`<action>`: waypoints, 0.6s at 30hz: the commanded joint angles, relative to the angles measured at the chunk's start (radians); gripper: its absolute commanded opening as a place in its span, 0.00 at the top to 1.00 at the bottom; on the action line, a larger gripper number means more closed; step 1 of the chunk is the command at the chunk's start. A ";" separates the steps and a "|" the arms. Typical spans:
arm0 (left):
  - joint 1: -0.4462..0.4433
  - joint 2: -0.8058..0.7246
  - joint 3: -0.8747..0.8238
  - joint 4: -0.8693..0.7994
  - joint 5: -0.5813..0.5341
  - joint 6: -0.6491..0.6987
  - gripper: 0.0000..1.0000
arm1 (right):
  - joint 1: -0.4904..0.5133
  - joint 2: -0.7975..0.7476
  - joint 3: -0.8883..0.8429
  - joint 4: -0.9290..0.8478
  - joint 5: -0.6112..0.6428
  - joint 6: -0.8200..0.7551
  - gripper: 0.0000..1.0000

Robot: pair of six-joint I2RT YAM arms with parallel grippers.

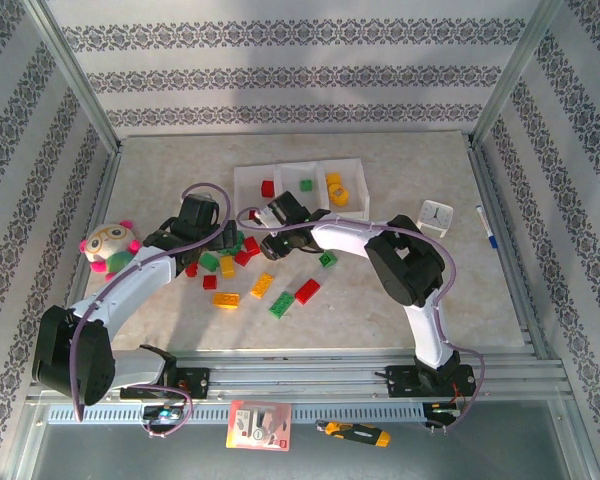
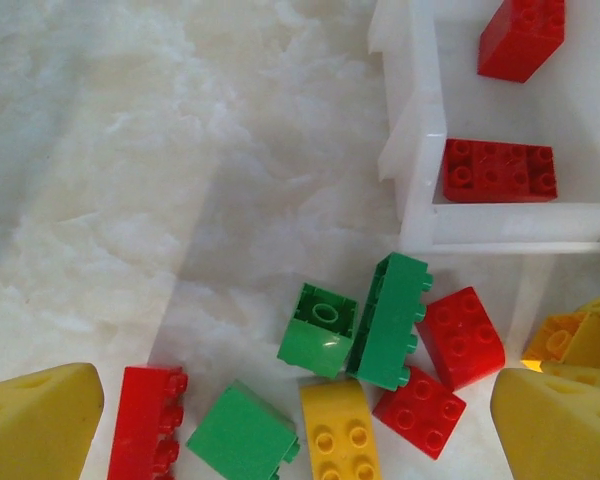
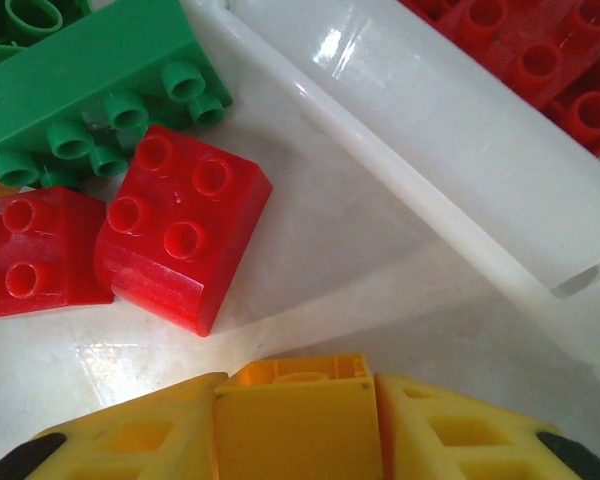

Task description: Sort the legos into containers by color

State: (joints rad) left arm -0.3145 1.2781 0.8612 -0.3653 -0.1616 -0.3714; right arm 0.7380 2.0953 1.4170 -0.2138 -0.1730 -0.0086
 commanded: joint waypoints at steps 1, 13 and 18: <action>0.007 0.004 -0.012 0.075 0.061 0.056 0.01 | 0.006 -0.083 -0.022 0.005 -0.019 0.042 0.62; -0.084 -0.062 -0.104 0.362 0.403 0.338 0.01 | -0.109 -0.398 -0.241 0.172 0.004 0.251 0.64; -0.179 0.000 -0.103 0.521 0.440 0.393 0.01 | -0.216 -0.427 -0.268 0.244 0.093 0.306 0.64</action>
State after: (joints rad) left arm -0.4541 1.2472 0.7609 -0.0032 0.2123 -0.0544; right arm 0.5632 1.6775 1.1683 -0.0364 -0.1444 0.2333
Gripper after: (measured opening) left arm 0.993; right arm 0.362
